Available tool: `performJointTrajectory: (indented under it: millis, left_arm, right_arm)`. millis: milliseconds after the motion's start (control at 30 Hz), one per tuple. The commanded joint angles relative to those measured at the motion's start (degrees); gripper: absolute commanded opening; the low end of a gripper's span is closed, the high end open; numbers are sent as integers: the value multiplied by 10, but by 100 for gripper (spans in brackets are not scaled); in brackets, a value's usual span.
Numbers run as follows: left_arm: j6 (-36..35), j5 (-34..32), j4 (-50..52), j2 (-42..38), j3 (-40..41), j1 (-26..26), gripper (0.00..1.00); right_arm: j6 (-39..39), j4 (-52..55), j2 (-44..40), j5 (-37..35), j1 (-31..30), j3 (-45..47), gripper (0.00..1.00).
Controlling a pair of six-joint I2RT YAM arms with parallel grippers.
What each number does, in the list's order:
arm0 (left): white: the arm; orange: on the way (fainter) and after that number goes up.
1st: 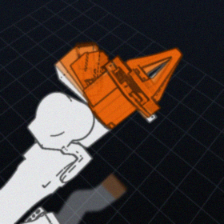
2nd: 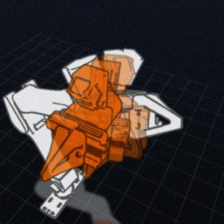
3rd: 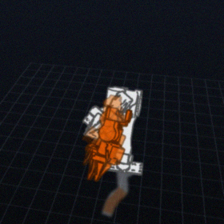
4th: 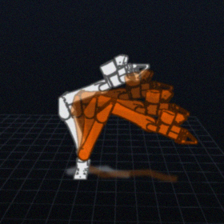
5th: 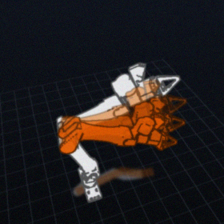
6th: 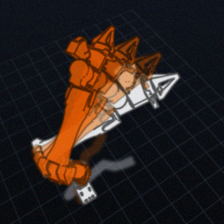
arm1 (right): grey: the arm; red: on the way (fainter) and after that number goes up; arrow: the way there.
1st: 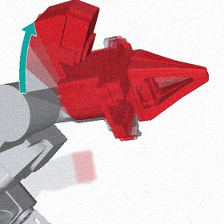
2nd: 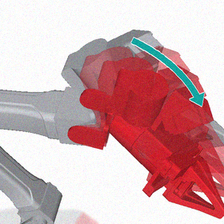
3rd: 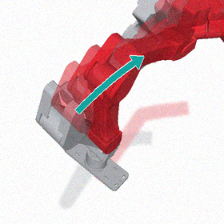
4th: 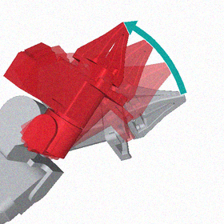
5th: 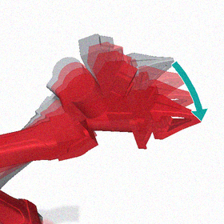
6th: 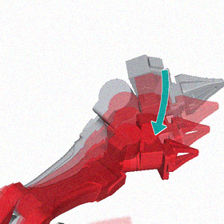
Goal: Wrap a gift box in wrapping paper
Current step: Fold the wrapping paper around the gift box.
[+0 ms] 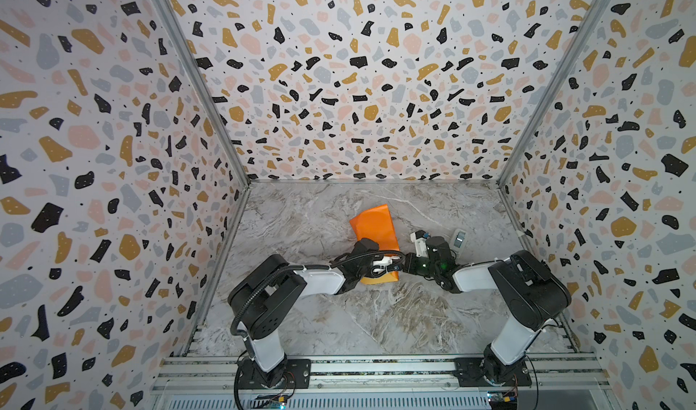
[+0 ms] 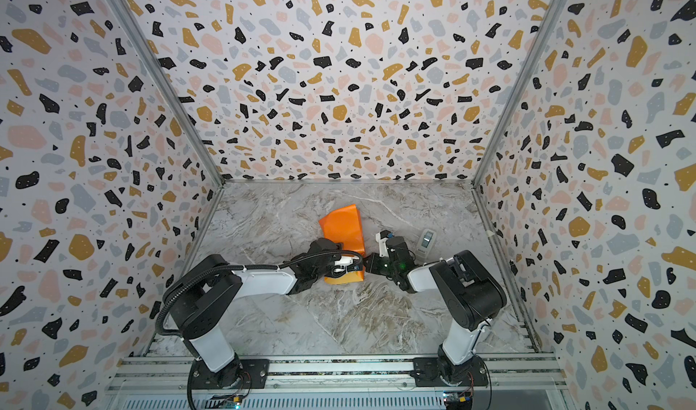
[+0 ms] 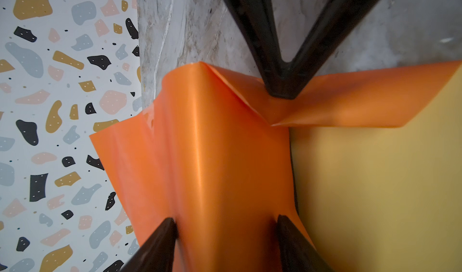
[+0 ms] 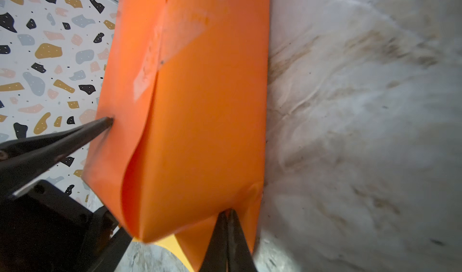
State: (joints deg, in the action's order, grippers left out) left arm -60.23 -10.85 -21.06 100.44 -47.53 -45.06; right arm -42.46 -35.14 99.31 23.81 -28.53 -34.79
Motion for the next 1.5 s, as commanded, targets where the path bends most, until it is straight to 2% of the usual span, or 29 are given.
performJointTrajectory:
  millis: [0,933,1467]
  left_arm:
    - [8,11,34,17,-3,-2,63]
    - [10,15,34,17,-2,-2,63]
    - [12,14,31,16,-2,-2,63]
  right_arm:
    - [-7,-12,6,8,-6,-16,6]
    - [-53,-68,43,-20,-23,-16,6]
    - [-79,-126,12,20,-24,30,10]
